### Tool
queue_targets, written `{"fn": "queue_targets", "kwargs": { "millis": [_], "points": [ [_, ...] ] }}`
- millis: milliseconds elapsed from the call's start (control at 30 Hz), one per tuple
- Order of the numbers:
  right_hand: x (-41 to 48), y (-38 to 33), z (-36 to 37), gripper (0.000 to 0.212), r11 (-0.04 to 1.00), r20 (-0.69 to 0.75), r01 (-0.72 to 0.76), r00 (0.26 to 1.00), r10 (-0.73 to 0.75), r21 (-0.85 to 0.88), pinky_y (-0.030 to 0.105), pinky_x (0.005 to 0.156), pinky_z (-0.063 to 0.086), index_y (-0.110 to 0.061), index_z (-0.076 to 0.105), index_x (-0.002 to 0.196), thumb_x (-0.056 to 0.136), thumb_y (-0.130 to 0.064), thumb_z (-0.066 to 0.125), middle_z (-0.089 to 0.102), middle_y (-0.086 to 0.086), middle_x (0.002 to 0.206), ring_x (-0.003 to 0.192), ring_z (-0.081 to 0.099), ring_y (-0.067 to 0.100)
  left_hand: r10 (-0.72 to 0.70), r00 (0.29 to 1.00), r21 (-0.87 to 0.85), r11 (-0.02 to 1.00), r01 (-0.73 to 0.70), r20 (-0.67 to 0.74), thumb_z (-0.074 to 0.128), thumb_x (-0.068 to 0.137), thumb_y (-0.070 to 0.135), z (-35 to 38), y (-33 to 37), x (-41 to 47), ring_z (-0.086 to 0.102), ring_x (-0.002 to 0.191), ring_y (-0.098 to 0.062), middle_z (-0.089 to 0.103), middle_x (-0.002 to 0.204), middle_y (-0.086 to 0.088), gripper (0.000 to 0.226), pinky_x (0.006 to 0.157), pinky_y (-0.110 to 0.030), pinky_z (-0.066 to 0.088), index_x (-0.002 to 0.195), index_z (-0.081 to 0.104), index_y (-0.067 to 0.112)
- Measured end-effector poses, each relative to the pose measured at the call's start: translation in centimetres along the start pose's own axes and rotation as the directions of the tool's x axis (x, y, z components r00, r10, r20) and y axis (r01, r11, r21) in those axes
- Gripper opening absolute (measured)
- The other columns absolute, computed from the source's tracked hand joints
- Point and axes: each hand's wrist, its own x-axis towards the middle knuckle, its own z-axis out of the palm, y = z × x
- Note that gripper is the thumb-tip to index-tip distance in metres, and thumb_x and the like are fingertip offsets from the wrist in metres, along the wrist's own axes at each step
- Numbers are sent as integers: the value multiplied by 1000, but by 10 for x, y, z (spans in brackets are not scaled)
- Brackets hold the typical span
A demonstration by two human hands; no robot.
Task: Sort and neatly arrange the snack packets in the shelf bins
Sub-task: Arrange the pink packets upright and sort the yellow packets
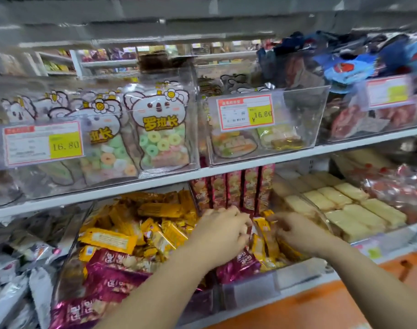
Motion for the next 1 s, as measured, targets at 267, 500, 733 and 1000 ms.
{"fn": "queue_targets", "kwargs": {
  "millis": [267, 500, 733, 1000],
  "points": [
    [19, 19, 7, 71, 981, 163, -129, 975, 153, -148, 25, 91, 40, -16, 22, 147, 89, -32, 59, 43, 9, 144, 128, 45, 23, 18, 879, -69, 997, 17, 476, 42, 96, 30, 36, -9, 58, 46, 120, -28, 50, 132, -4, 35, 99, -40, 40, 127, 57, 32],
    [50, 26, 29, 85, 934, 265, -245, 912, 313, -260, 35, 97, 41, -17, 9, 149, 87, -46, 58, 2, 22, 153, 127, 43, 34, 15, 891, -142, 988, 56, 455, 42, 92, 30, 51, -25, 64, 50, 111, -21, 63, 115, -2, 31, 100, -37, 40, 106, 69, 22],
    [61, 28, 39, 86, 921, 292, -271, 890, 351, -280, 37, 98, 40, -26, -2, 150, 88, -39, 55, 8, 28, 151, 132, 37, 35, 13, 889, -151, 987, 63, 457, 39, 95, 35, 54, -27, 63, 41, 118, -18, 54, 124, 3, 32, 100, -42, 39, 115, 64, 30],
    [61, 26, 38, 54, 919, 176, -285, 924, 339, -271, 34, 91, 42, -15, 34, 140, 89, -30, 45, 43, 21, 137, 127, 42, 33, 15, 896, -164, 984, 65, 445, 37, 97, 35, 49, -25, 58, 38, 121, -19, 49, 128, 1, 34, 99, -43, 39, 122, 60, 29]
  ]
}}
